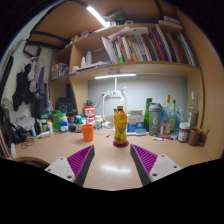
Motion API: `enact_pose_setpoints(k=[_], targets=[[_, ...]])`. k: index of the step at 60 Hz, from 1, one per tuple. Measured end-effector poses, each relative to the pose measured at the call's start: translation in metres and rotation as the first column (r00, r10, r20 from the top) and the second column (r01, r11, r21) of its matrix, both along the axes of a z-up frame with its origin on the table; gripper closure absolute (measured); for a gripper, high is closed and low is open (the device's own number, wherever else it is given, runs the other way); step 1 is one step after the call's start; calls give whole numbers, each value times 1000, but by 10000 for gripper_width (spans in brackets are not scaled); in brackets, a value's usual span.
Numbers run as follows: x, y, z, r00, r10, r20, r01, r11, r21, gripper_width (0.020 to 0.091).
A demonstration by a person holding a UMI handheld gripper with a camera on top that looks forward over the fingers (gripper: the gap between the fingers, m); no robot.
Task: Pour water
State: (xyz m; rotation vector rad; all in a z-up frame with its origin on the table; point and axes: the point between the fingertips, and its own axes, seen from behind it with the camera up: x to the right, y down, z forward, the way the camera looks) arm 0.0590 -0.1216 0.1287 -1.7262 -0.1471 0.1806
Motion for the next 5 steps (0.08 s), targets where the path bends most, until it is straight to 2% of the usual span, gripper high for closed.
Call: enact_pose_setpoints(k=[5], targets=[[-3, -32, 2, 1000, 22, -16, -22, 1000, 13, 308]])
